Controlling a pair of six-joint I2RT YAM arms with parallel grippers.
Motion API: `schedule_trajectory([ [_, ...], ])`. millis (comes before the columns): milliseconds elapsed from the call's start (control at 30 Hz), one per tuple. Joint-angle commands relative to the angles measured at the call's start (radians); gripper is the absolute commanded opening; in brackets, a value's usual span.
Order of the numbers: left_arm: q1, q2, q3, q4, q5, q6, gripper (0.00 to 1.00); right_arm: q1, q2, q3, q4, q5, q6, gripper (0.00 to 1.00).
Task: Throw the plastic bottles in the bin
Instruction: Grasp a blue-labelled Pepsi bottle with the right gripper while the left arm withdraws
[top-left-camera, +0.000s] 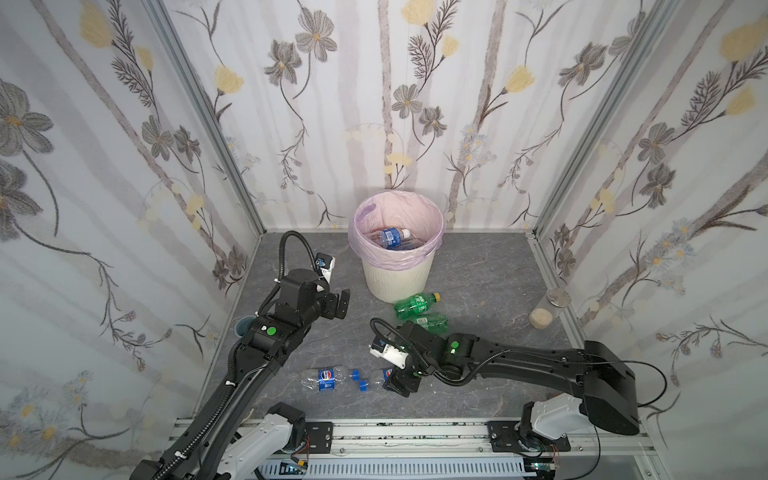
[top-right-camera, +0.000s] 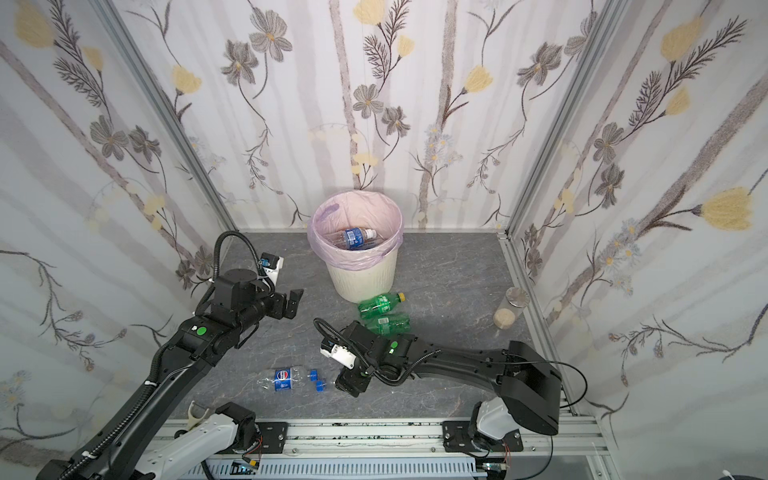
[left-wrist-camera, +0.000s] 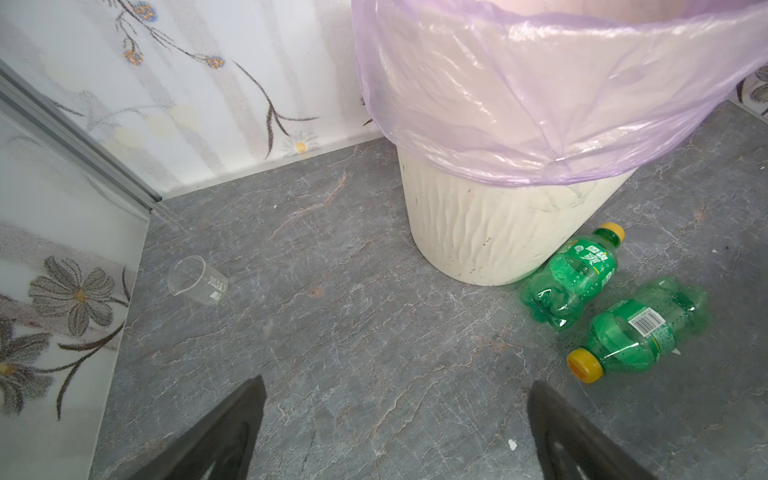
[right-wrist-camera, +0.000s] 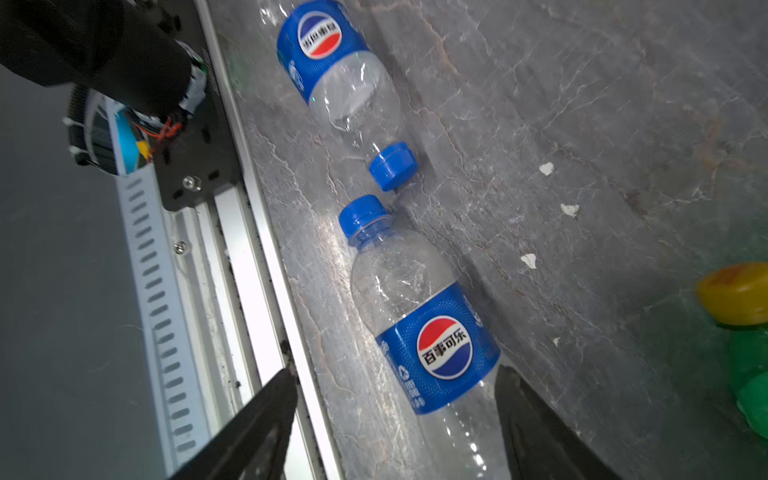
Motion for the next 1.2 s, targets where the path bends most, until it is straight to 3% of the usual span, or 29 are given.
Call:
schedule_trajectory([
  [0,0.001,-0.011,-0.015,0.007,-0.011,-0.011,1.00,0.010,0.061,0.023,0.011,0.016,-0.059,0.74],
  [233,0.005,0.004,-0.049,0.007,-0.039,-0.021,1.00,0.011,0.150,0.010,0.045,0.102,-0.026,0.71],
  [433,0.006,0.033,-0.056,0.008,-0.037,-0.026,1.00,0.011,0.220,0.001,0.061,0.107,0.037,0.65],
  [700,0.006,0.034,-0.043,0.008,-0.055,-0.016,1.00,-0.006,0.174,-0.041,0.111,0.127,0.129,0.52],
  [900,0.006,0.033,-0.039,0.009,-0.036,-0.003,1.00,-0.042,0.026,-0.112,0.191,0.168,0.192,0.43],
  [1100,0.006,0.031,-0.035,0.010,-0.011,0.011,1.00,-0.124,-0.221,-0.190,0.280,0.178,0.248,0.43],
  [1167,0.006,0.031,-0.034,0.010,0.001,0.015,1.00,-0.142,-0.306,-0.196,0.281,0.232,0.254,0.43],
])
